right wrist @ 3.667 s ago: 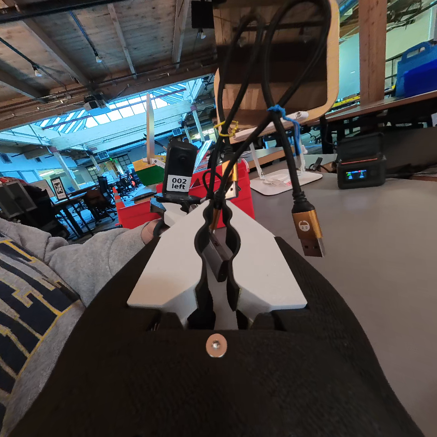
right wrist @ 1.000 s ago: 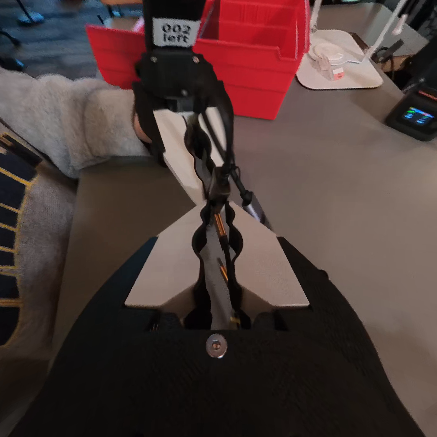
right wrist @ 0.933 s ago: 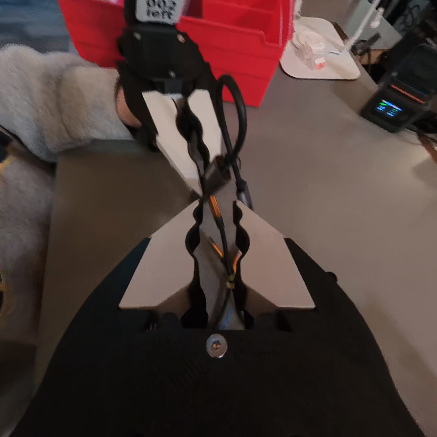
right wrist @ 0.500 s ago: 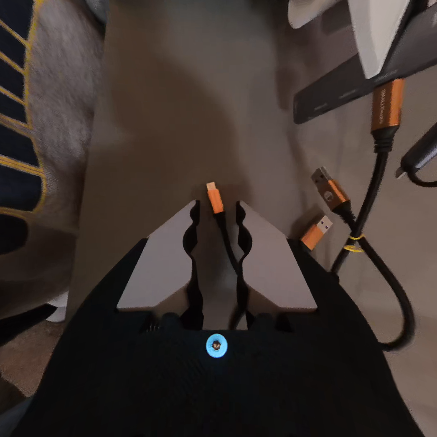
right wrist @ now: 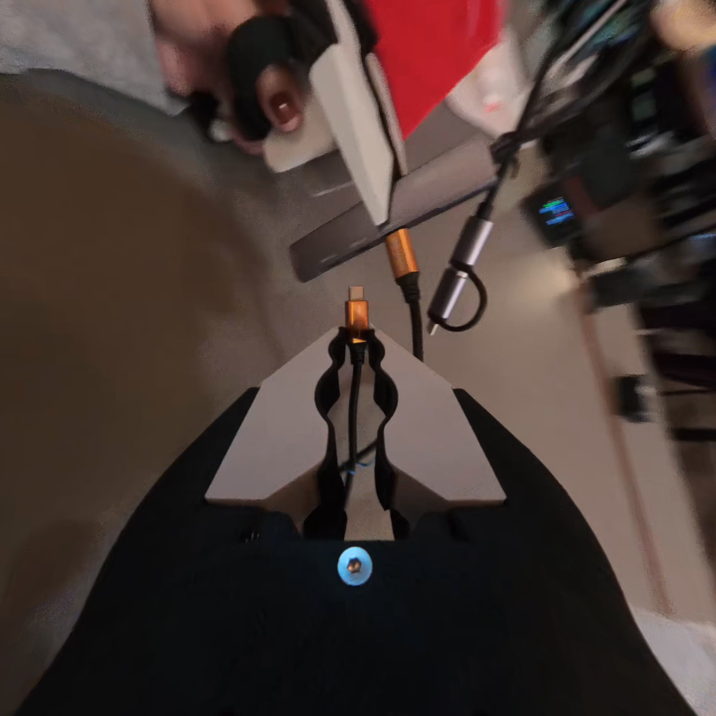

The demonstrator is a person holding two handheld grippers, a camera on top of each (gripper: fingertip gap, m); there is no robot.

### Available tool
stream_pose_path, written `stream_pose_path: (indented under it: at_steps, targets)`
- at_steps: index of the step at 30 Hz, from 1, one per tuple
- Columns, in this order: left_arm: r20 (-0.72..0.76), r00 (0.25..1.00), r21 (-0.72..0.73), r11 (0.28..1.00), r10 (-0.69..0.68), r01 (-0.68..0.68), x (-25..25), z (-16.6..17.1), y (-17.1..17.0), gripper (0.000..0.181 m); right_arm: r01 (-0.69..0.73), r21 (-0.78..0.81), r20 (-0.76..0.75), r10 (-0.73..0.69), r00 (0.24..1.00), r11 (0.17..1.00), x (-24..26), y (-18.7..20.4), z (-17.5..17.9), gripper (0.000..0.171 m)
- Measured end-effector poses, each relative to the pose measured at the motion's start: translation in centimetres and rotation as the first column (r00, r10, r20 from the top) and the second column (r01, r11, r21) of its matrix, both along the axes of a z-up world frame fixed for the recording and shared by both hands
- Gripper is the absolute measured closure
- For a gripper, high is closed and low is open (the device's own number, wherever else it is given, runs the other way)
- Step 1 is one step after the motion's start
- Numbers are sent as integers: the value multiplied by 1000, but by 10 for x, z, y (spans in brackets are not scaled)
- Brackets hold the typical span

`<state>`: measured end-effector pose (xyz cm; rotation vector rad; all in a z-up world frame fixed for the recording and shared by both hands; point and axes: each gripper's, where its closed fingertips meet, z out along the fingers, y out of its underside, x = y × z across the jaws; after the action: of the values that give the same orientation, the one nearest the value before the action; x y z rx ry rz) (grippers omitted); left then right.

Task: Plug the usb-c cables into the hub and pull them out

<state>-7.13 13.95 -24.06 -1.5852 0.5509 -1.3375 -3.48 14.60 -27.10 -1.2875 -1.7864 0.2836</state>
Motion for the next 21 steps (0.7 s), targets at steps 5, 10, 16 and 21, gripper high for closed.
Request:
stream_pose_path:
  at_steps: [5, 10, 16, 21]
  targets:
    - [140, 990, 83, 997, -6, -6, -2, 20, -4, 174, 72, 446, 21, -91, 996, 892, -2, 2, 41, 161]
    - [106, 994, 160, 987, 6, -23, 1, 22, -8, 174, 4, 640, 144, -125, 982, 769, -7, 0, 39, 162]
    - [113, 993, 148, 988, 23, -39, 1, 22, -5, 174, -51, 708, 188, -117, 975, 705, -12, 2, 37, 161]
    - [122, 992, 100, 994, 32, -44, -1, 19, -1, 174, -57, 764, 171, -117, 978, 642, -15, 5, 39, 161]
